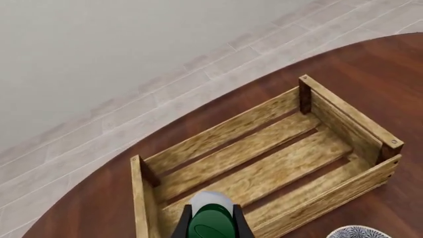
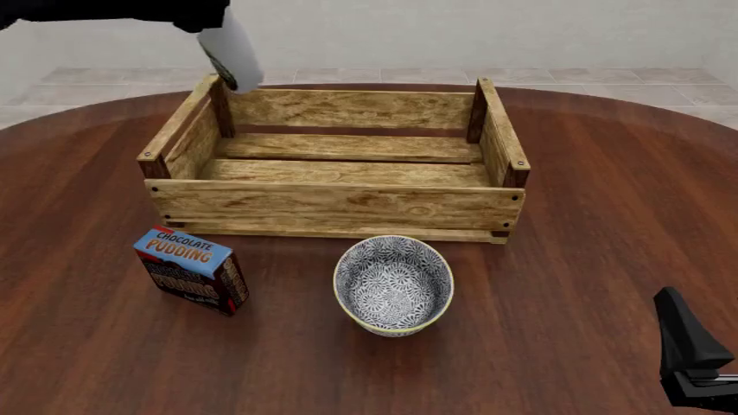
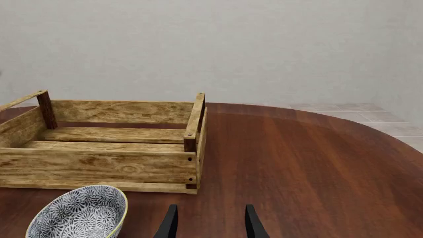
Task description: Pick up the salad dressing and put it in the tray.
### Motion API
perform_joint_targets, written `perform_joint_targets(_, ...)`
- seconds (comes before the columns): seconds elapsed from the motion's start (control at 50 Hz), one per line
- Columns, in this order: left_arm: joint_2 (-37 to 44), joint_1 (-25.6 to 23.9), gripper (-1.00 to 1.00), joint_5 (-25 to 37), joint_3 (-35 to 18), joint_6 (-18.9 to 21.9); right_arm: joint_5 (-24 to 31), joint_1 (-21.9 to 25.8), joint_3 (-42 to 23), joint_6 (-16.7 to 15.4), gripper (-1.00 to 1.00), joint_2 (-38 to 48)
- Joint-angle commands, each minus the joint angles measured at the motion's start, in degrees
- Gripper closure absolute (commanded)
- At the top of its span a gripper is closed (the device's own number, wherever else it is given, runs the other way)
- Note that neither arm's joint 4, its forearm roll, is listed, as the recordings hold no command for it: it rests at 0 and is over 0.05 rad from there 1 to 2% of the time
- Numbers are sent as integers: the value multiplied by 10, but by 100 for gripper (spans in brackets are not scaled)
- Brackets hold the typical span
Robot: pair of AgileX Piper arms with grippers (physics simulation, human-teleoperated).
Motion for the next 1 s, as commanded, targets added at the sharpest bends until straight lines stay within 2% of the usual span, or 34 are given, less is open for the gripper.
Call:
perform_joint_targets(0.02, 66, -11, 100, -6, -58, 5, 0, 0, 0, 0, -100, 0)
perform_joint_targets(0.48, 174, -6, 100, -25, -123, -11, 0, 0, 0, 0, -100, 0)
perform_joint_targets(0.66, 204, -7, 100, -51, -110, -13, 0, 0, 0, 0, -100, 0)
perform_joint_targets(1.0, 255, -2, 100, -142, -66, -11, 0, 0, 0, 0, -100, 0)
